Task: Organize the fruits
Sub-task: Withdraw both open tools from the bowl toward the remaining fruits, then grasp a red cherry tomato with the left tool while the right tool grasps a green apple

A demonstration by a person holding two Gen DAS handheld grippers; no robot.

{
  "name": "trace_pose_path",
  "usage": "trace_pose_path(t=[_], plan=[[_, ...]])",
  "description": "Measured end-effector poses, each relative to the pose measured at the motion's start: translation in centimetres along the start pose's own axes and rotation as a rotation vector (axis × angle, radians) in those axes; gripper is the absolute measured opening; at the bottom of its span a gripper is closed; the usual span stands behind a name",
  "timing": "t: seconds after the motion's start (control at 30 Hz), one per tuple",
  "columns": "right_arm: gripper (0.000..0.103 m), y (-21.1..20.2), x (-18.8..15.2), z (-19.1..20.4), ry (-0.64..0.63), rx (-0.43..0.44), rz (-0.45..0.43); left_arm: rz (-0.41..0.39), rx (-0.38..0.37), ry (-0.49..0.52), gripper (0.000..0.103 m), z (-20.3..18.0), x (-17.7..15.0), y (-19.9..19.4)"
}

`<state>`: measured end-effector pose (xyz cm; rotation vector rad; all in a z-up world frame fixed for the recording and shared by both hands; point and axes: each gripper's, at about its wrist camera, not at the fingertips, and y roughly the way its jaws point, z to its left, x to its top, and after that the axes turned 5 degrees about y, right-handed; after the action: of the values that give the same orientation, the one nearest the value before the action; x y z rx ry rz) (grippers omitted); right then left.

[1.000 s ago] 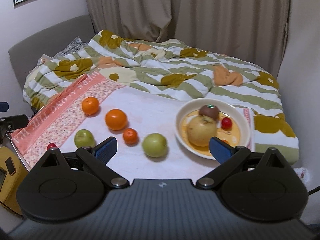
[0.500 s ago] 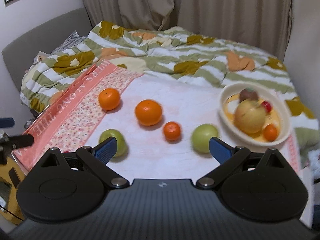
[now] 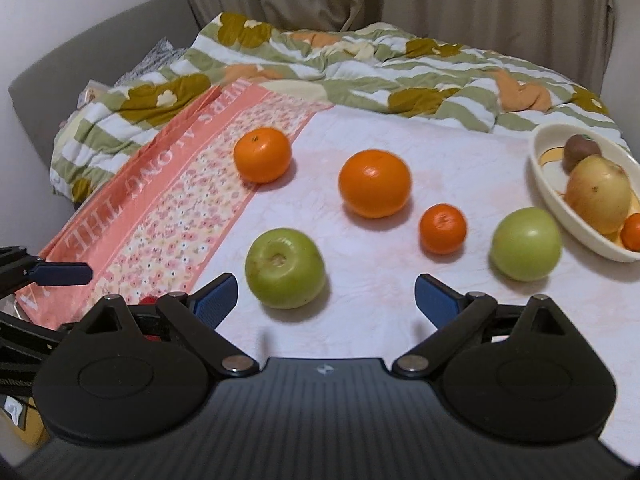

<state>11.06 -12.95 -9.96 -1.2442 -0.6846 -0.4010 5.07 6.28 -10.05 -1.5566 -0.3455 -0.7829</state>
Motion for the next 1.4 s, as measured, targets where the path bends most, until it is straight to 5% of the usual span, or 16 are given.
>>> trace_pose_path(t=[0.5,0.77,1.03,1.1,1.4], plan=[[0.102,3.0,0.3,1.9,-0.077,0.049,0.042,0.074,-0.026,0.019,0.032,-1.4,-0.2,2.7],[0.095,3.4,0.5,2.0,-0.105,0.06,0.049,0.075,0.0,0.003,0.031,-1.6,-0.2,2.6],[0.079,4.3,0.6,2.2,-0.159,0.069,0.073,0.077,0.017,-0.026,0.031,-1.5,-0.4,2.3],[0.068,4.5,0.7,2.3,-0.173,0.072,0.075,0.076,0.023,-0.032,0.031,-1.5,-0.5,2.2],[0.068,3.6,0.9,2.2,-0.168,0.073,0.06,0.034,0.041,-0.053,0.031,-1.3,-0.1,0.5]])
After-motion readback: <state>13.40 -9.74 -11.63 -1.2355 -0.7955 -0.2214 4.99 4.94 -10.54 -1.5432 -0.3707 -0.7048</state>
